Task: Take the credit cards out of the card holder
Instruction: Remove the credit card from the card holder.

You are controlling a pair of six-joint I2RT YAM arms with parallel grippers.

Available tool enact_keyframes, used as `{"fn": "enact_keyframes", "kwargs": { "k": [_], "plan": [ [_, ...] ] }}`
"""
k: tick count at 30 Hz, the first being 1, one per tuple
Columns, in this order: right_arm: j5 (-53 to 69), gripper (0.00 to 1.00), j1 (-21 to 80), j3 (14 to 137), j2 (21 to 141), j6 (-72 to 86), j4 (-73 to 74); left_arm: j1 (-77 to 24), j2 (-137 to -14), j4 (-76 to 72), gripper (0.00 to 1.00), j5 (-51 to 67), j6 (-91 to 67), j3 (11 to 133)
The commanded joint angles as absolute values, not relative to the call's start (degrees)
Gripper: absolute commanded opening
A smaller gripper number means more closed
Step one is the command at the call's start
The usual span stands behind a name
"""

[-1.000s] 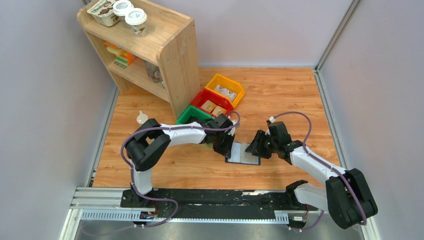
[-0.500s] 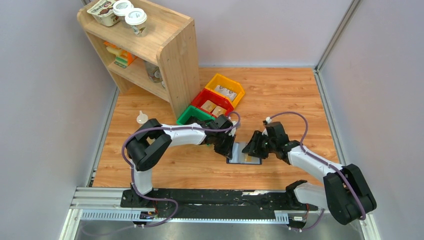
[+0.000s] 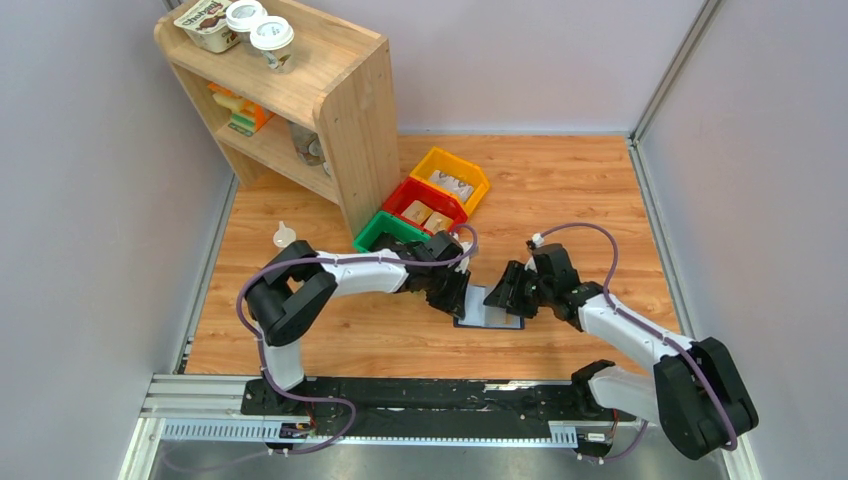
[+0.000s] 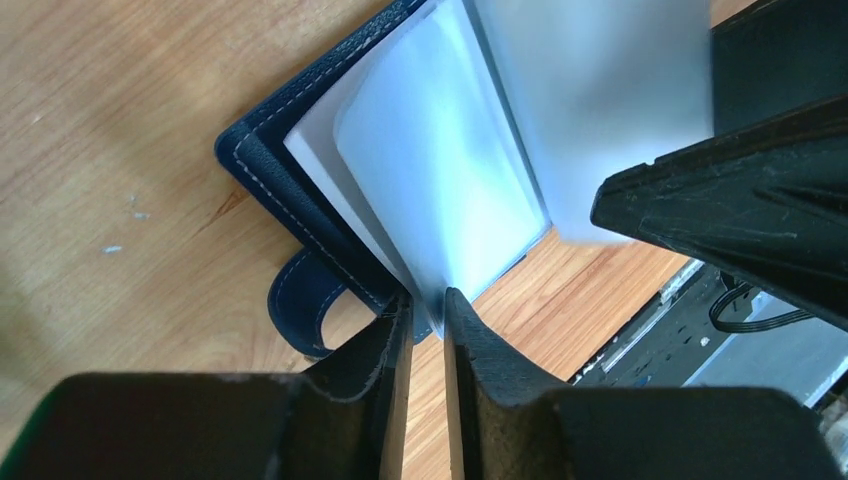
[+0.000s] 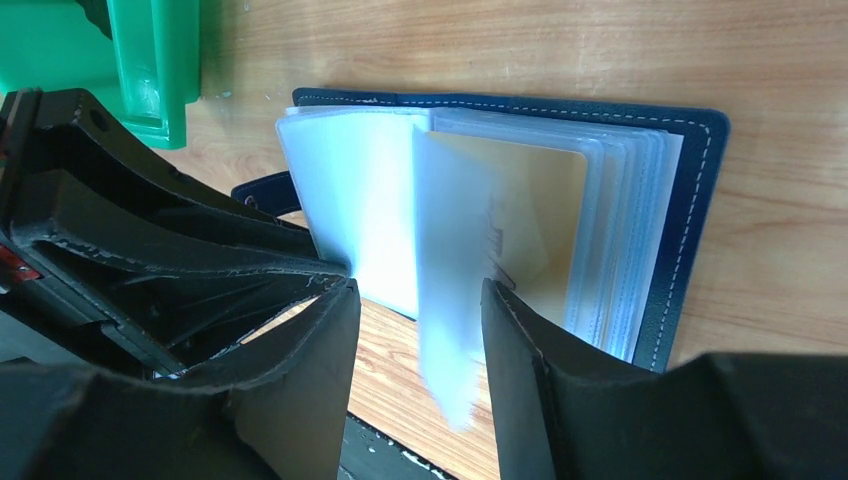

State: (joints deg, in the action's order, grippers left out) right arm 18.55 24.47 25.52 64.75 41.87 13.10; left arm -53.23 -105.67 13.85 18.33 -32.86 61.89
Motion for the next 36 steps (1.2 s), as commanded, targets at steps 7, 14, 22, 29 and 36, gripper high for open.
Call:
{"fn": "enact_keyframes", "kwargs": {
  "k": [7,14,22,29,36],
  "plan": [
    [21.18,0.51,24.96,30.93,65.3,40.6,11.43,-53.53,-96.78,14.15,0.41,14.94,-33.31,60.73],
    [23.47,0.51,27.15,33.92,69.68,41.48,8.18,-53.53,-89.48,14.41,0.48,11.52,-34.28,58.37],
    [24.26,0.5,30.14,35.51,82.07,42.89,1.94,-53.61,-79.82,9.41,0.48,6.42,-37.35,51.95],
    [24.08,0.5,30.15,36.73,84.03,42.28,3.07,-53.53,-78.75,7.83,0.48,7.21,-38.76,51.33],
    [17.59,0.52,29.97,42.97,76.13,35.78,16.33,-53.44,-82.0,3.88,0.49,10.19,-42.01,53.43]
  ]
}}
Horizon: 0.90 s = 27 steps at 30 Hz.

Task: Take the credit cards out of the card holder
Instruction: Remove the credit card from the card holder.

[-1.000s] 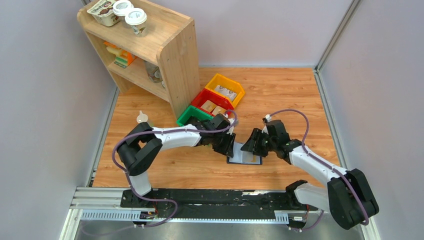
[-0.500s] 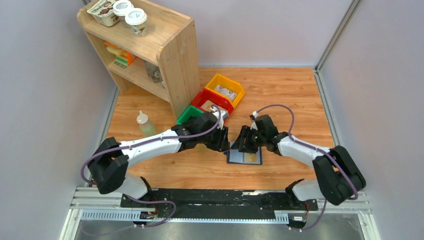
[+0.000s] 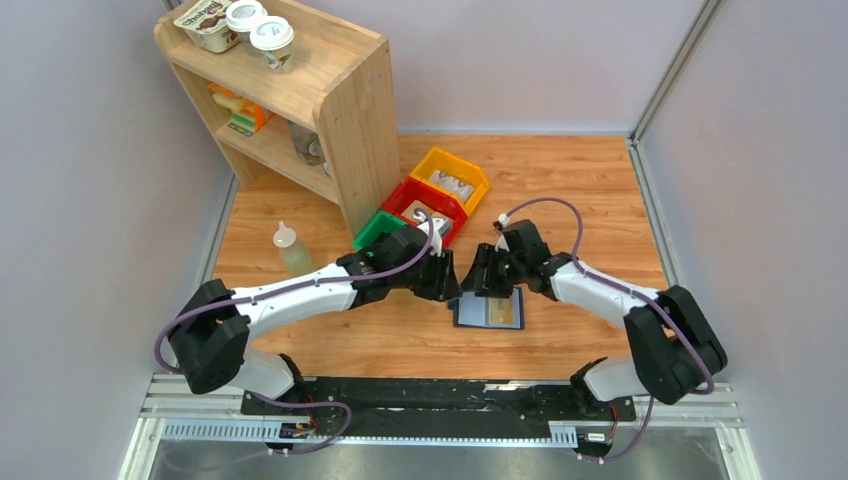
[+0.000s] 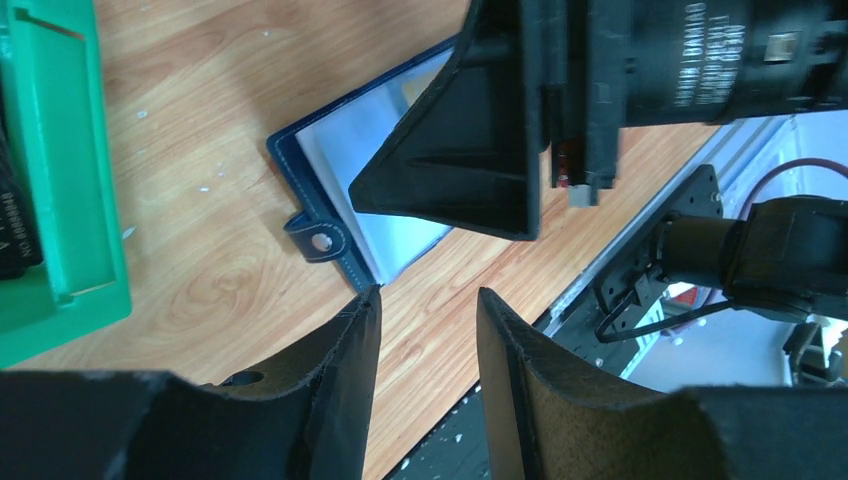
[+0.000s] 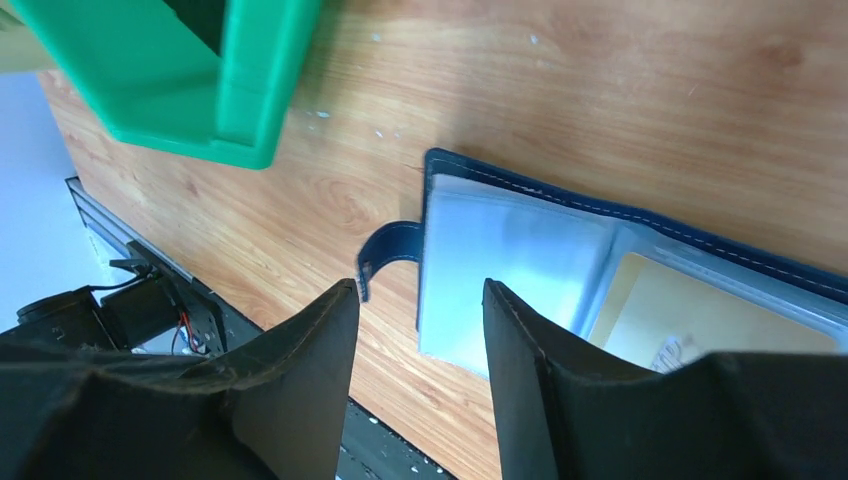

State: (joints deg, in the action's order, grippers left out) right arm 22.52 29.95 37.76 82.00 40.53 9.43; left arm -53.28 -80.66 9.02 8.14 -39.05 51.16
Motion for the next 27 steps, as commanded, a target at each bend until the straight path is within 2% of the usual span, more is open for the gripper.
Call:
{"fn": "enact_keyframes", "kwargs": {
  "k": [1,5,11,18,27],
  "plan": [
    [15.58,0.52,29.62,43.5,75.07,34.73,18.35,-53.44,-83.13,3.08,0.48,11.24,-42.97,53.7],
    [10.99,0.5,26.82,42.37,69.8,33.05,24.07,-53.44,-86.3,0.35,0.48,12.65,-45.96,54.93],
    [11.25,0.46,21.62,35.96,64.08,32.87,25.31,-53.44,-94.46,-2.54,0.48,16.34,-48.6,58.88],
    [11.51,0.39,20.57,31.29,61.96,33.57,24.35,-53.35,-103.0,-5.71,0.47,19.25,-50.98,60.2],
    [12.22,0.38,20.48,27.95,62.75,34.01,21.36,-53.09,-107.4,-6.5,0.47,18.81,-51.68,60.82]
  ]
}}
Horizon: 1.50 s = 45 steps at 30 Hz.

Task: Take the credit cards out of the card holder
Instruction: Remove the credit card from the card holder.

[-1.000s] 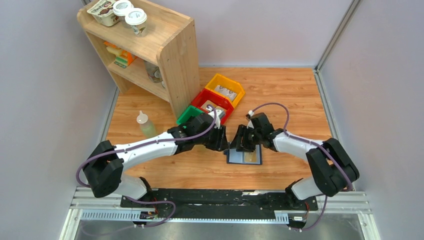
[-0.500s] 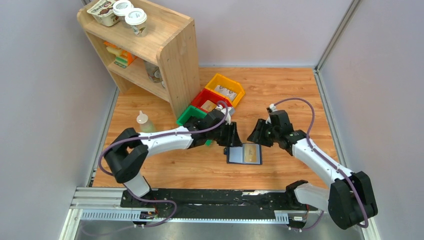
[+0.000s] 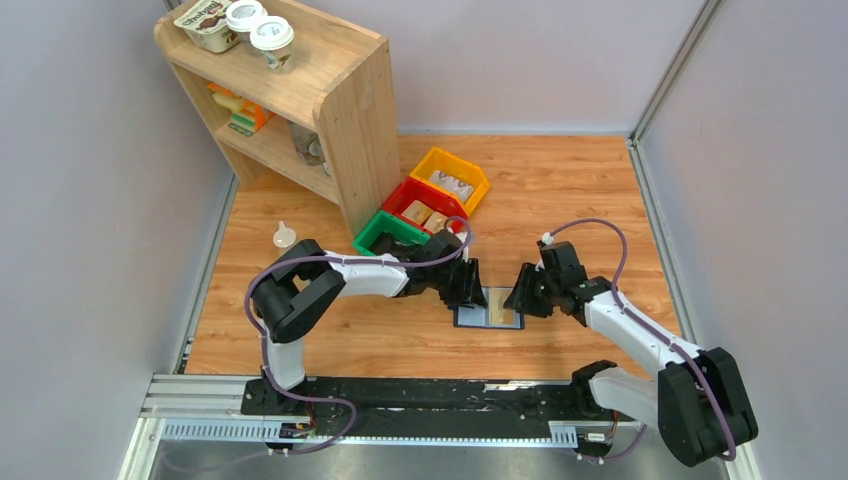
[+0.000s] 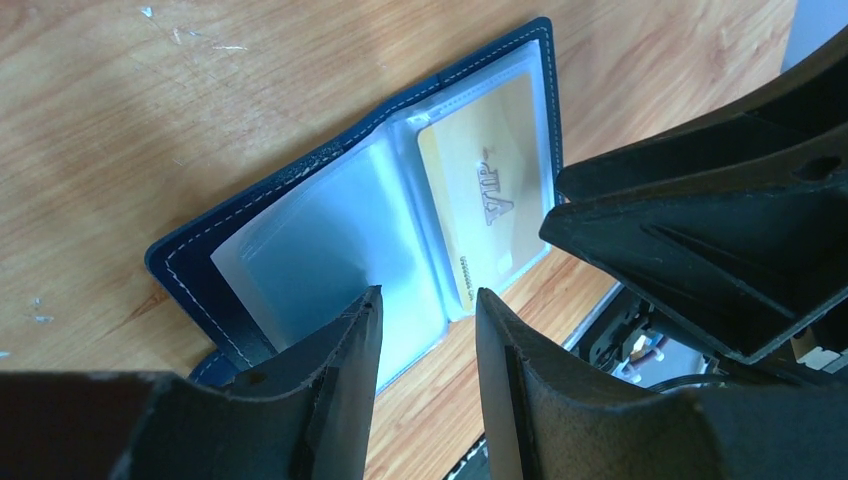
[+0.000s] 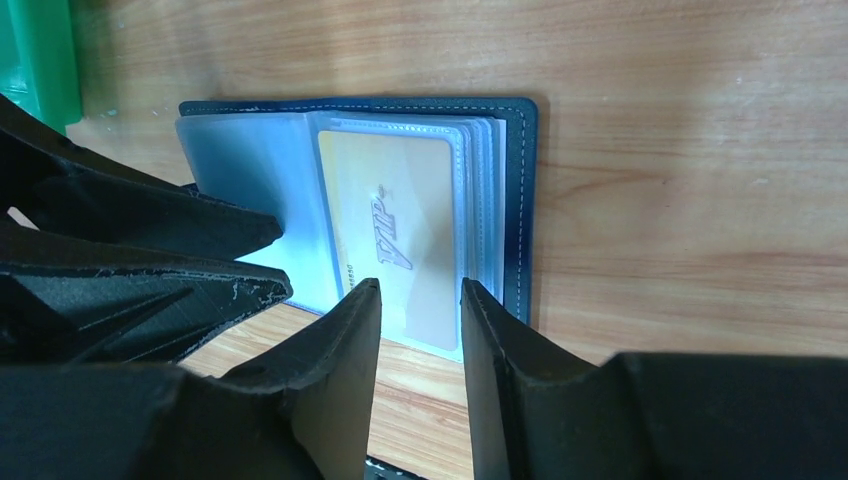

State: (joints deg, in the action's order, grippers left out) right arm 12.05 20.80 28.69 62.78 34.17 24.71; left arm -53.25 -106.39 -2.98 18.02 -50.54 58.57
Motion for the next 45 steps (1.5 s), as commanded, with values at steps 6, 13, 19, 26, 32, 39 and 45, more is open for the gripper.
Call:
{"fn": "enact_keyframes", "kwargs": {
  "k": [6,13,19,26,32,39,45],
  "plan": [
    [13.8,0.34,20.48,27.6,64.07,34.19,19.6,-52.91,-109.25,-6.77,0.47,19.16,-52.65,61.08],
    [14.24,0.29,20.48,27.51,64.42,34.1,19.16,-52.56,-110.56,-8.35,0.47,20.13,-54.31,60.56],
    [14.77,0.27,20.57,26.63,65.48,34.54,18.11,-52.03,-111.09,-11.25,0.45,21.27,-56.16,59.5],
    [15.73,0.25,20.48,25.75,66.71,35.33,16.96,-52.12,-111.27,-12.22,0.44,21.89,-56.6,59.59],
    [14.51,0.26,20.48,27.68,65.22,34.54,19.42,-51.94,-111.01,-11.69,0.44,21.18,-56.95,59.33],
    [9.5,0.27,20.48,31.72,61.7,31.91,25.48,-51.68,-110.92,-11.6,0.44,21.09,-57.39,58.71],
    [9.76,0.27,20.57,31.73,63.54,31.55,24.7,-51.5,-111.0,-11.95,0.44,21.36,-57.22,58.71]
  ]
}}
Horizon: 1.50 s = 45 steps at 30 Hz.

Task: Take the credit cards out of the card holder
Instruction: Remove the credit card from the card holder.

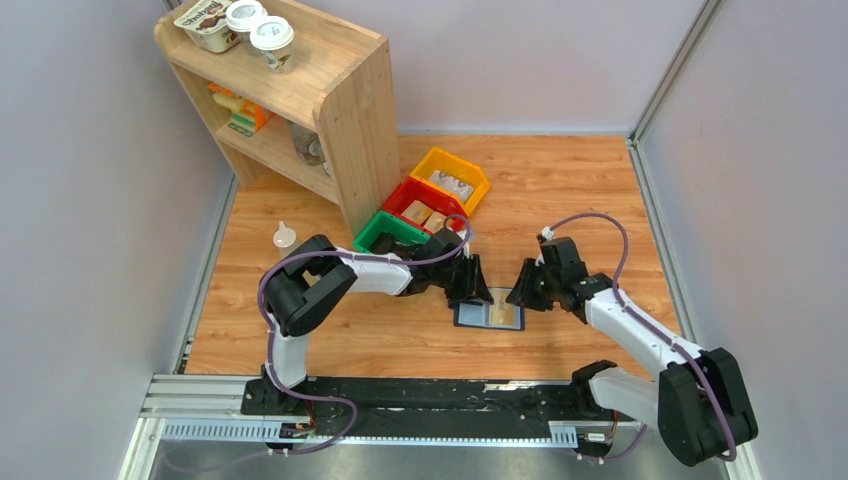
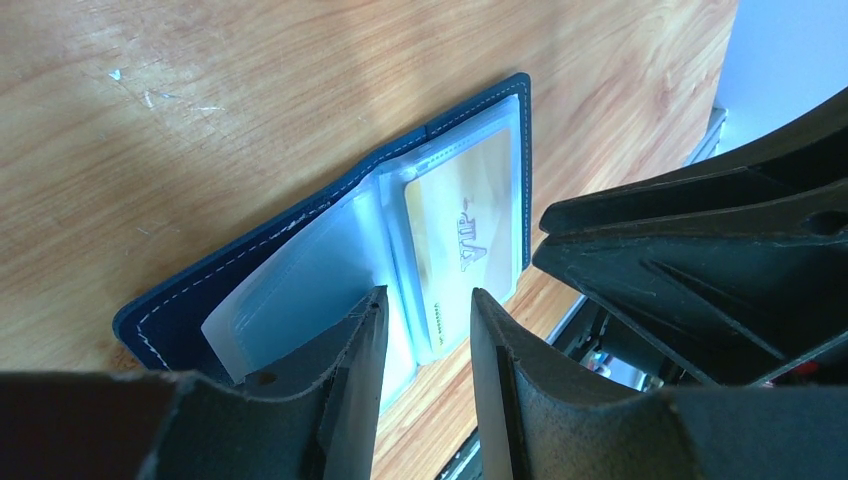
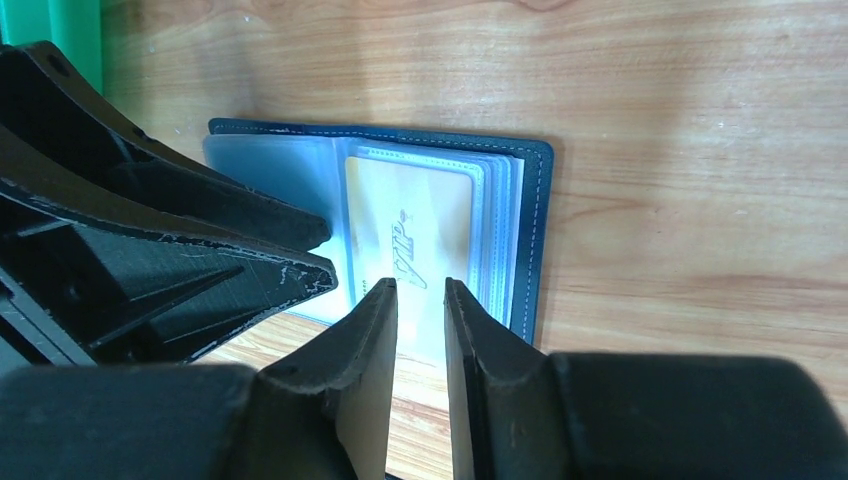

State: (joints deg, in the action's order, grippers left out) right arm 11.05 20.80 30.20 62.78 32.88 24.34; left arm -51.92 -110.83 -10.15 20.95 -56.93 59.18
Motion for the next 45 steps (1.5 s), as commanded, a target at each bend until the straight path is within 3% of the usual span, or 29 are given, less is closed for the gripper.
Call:
{"fn": "enact_keyframes", "kwargs": {
  "k": [1,28,36,40,45],
  "plan": [
    [9.93,0.27,20.57,31.55,64.07,31.64,24.35,-51.5,-111.01,-11.87,0.44,21.44,-57.22,58.8],
    [13.89,0.25,20.57,26.9,68.91,34.89,17.93,-50.54,-110.66,-21.44,0.4,25.05,-61.96,55.38],
    [13.89,0.25,20.48,26.28,68.38,34.89,17.84,-50.54,-110.39,-9.6,0.46,20.83,-60.65,57.21],
    [13.97,0.24,20.57,26.1,68.12,34.89,17.84,-50.54,-110.83,-10.98,0.46,21.44,-60.82,56.69],
    [14.15,0.24,20.57,25.4,68.2,35.16,17.23,-50.54,-111.53,-19.75,0.39,24.86,-62.49,55.99]
  ]
}}
